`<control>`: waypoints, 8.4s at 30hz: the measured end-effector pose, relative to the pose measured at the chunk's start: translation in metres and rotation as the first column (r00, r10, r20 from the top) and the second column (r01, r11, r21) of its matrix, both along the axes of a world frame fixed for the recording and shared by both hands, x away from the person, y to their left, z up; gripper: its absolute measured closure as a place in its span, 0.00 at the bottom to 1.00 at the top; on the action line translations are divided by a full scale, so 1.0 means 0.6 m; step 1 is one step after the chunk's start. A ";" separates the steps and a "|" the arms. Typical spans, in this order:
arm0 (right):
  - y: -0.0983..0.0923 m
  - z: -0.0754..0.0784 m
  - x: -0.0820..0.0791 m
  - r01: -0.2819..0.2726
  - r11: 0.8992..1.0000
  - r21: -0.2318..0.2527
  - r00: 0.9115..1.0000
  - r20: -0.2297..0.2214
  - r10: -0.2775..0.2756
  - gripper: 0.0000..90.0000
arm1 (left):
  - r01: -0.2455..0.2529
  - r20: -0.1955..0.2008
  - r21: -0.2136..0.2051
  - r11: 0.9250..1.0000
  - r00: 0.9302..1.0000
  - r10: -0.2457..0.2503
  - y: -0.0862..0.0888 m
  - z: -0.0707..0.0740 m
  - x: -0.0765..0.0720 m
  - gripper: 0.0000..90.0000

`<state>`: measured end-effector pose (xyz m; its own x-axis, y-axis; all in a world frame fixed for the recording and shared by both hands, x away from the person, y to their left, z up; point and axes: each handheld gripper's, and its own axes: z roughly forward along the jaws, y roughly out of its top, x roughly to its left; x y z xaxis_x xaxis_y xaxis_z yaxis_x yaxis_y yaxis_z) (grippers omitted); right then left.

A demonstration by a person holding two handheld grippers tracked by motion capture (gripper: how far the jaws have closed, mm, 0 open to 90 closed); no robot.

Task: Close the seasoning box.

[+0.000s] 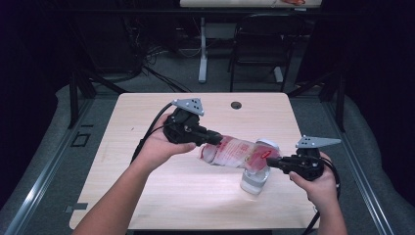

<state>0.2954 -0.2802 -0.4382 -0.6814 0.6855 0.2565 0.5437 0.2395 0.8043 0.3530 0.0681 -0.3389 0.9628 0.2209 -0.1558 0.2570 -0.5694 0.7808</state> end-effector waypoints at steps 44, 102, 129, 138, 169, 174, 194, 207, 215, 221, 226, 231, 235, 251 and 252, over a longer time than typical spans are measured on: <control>0.019 -0.025 0.012 -0.042 0.999 0.035 0.999 0.004 0.041 0.94 | -0.075 -0.030 -0.004 0.997 0.997 0.075 0.064 -0.041 0.009 0.92; 0.053 -0.015 0.011 -0.075 0.995 0.059 0.993 0.095 0.069 1.00 | -0.164 -0.114 -0.004 0.986 0.980 0.163 0.129 -0.142 0.012 0.89; 0.104 0.046 0.028 -0.136 0.991 0.002 0.984 0.115 0.135 1.00 | -0.147 -0.123 0.035 0.989 0.981 0.150 0.155 -0.219 -0.007 0.92; 0.121 0.050 0.030 -0.154 0.988 -0.004 0.981 0.118 0.153 1.00 | -0.156 -0.108 0.047 0.987 0.981 0.160 0.163 -0.233 -0.013 0.94; 0.173 0.019 0.030 -0.199 0.975 -0.101 0.965 0.155 0.213 1.00 | -0.221 -0.118 0.104 0.970 0.965 0.233 0.168 -0.314 -0.015 0.91; 0.175 0.016 0.028 -0.218 0.969 -0.117 0.958 0.165 0.236 1.00 | -0.229 -0.130 0.096 0.969 0.962 0.241 0.170 -0.321 -0.014 0.86; 0.181 0.018 0.025 -0.247 0.963 -0.109 0.948 0.178 0.263 1.00 | -0.241 -0.083 0.034 0.970 0.967 0.243 0.191 -0.289 -0.022 0.77; 0.199 0.021 0.028 -0.264 0.960 -0.093 0.946 0.169 0.277 1.00 | -0.225 -0.041 0.060 0.973 0.973 0.227 0.184 -0.284 -0.025 0.87; 0.221 0.027 0.033 -0.285 0.955 -0.088 0.943 0.155 0.296 0.98 | -0.229 -0.017 0.103 0.968 0.973 0.231 0.193 -0.284 -0.027 0.96; 0.240 0.034 0.043 -0.296 0.951 -0.090 0.945 0.119 0.306 0.94 | -0.226 -0.026 0.116 0.967 0.973 0.230 0.200 -0.288 -0.026 0.98; 0.250 0.037 0.045 -0.310 0.947 -0.086 0.942 0.107 0.318 0.92 | -0.229 -0.050 0.093 0.969 0.971 0.234 0.207 -0.289 -0.025 0.91; 0.269 0.040 0.047 -0.333 0.938 -0.099 0.934 0.099 0.343 0.92 | -0.214 -0.036 0.029 0.976 0.976 0.215 0.209 -0.272 -0.030 0.84; 0.284 0.041 0.047 -0.350 0.930 -0.117 0.928 0.097 0.361 0.93 | -0.209 -0.015 0.029 0.977 0.978 0.210 0.206 -0.267 -0.032 0.85; 0.297 0.042 0.047 -0.346 0.930 -0.119 0.927 0.107 0.359 0.89 | -0.232 0.046 0.085 0.969 0.972 0.229 0.209 -0.264 -0.039 1.00; 0.297 0.044 0.046 -0.343 0.933 -0.112 0.928 0.112 0.355 0.88 | -0.231 0.049 0.089 0.969 0.973 0.227 0.210 -0.264 -0.039 1.00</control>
<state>0.3231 -0.1020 -0.4117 -0.9047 0.4141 0.0999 0.3063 0.4693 0.8282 0.3296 0.1940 -0.4976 0.8896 0.4482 -0.0882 0.3603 -0.5696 0.7388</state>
